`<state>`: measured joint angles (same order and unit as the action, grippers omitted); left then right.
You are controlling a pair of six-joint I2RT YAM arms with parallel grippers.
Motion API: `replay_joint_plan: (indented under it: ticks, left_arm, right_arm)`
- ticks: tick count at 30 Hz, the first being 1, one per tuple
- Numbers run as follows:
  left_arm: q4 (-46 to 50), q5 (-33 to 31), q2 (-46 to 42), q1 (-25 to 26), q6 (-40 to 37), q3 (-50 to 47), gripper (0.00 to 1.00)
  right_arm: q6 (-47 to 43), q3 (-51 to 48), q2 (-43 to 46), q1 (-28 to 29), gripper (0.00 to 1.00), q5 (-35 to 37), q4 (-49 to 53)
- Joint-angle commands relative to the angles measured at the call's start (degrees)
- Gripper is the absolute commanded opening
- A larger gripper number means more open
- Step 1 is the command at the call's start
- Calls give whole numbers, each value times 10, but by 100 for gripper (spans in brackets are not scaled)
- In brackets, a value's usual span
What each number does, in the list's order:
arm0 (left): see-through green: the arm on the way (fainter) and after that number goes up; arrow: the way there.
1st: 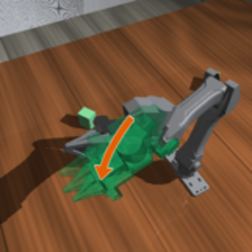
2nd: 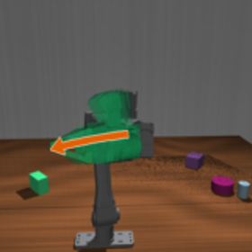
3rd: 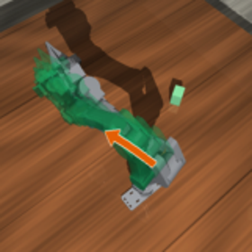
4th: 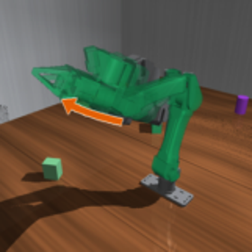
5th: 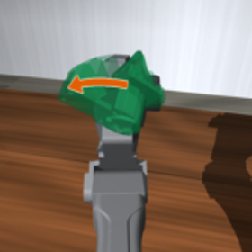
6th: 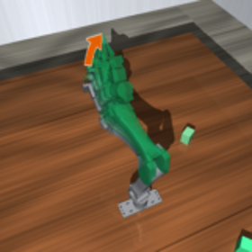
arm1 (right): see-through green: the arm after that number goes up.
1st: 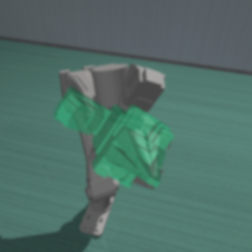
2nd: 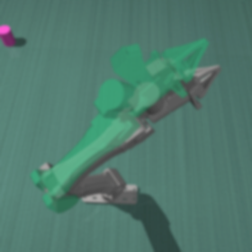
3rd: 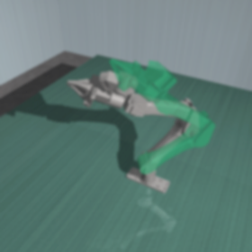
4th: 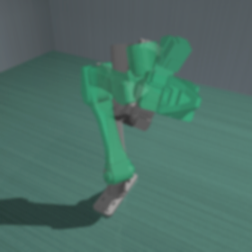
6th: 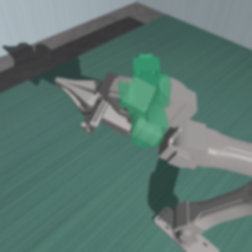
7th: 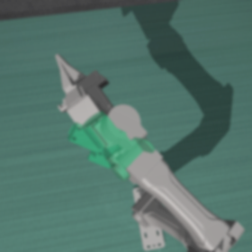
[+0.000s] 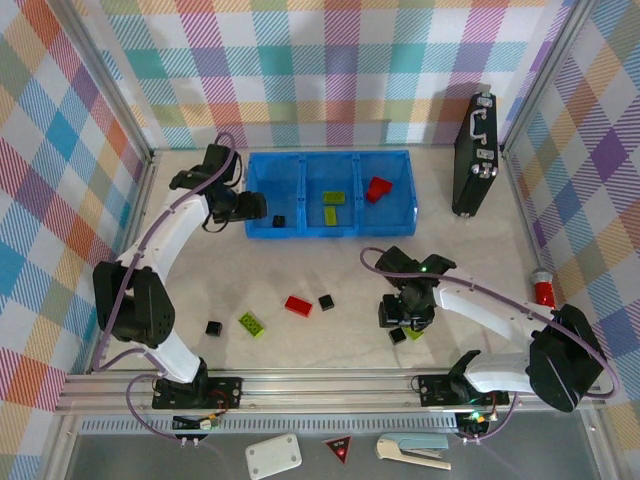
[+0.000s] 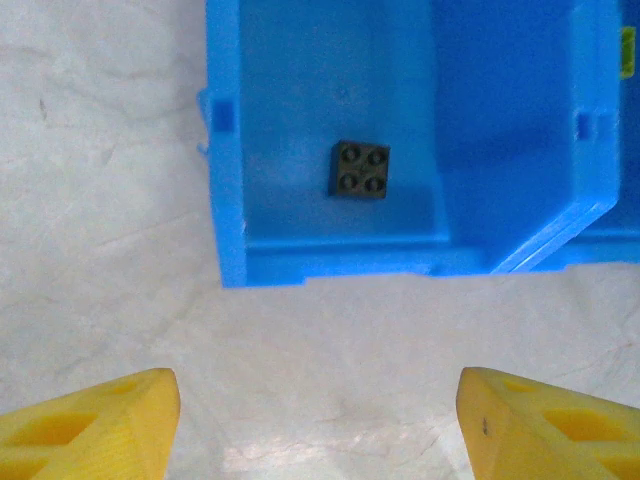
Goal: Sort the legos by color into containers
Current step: Pick up the lego from the bottom-right of the table.
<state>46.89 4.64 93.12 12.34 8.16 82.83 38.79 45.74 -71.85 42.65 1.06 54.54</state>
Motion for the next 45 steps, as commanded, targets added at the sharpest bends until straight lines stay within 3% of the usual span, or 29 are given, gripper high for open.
replay_joint_plan:
  ticks: [1,6,10,15,21,33,45]
  left_arm:
    - [-34,1,-29,-7,-20,-49,73]
    - [-47,-28,-31,-12,-32,-69,72]
    - [-57,-22,-36,-13,-32,-77,72]
    - [-59,-19,-36,-15,-32,-81,72]
    - [-62,-20,-38,-18,-32,-85,72]
    - [-63,-16,-39,-21,-30,-86,72]
    - [-63,-15,-33,-22,-30,-86,72]
  right_arm:
    - [38,-12,5,4,52,36,26]
    - [88,-22,10,-1,52,79,40]
    - [183,-16,11,-10,62,81,44]
    - [369,-17,6,-10,76,72,44]
    - [503,-28,-1,-14,87,76,37]
    - [502,-62,-21,-98,92,28,-46]
    - [478,-96,-57,-124,89,-7,-115]
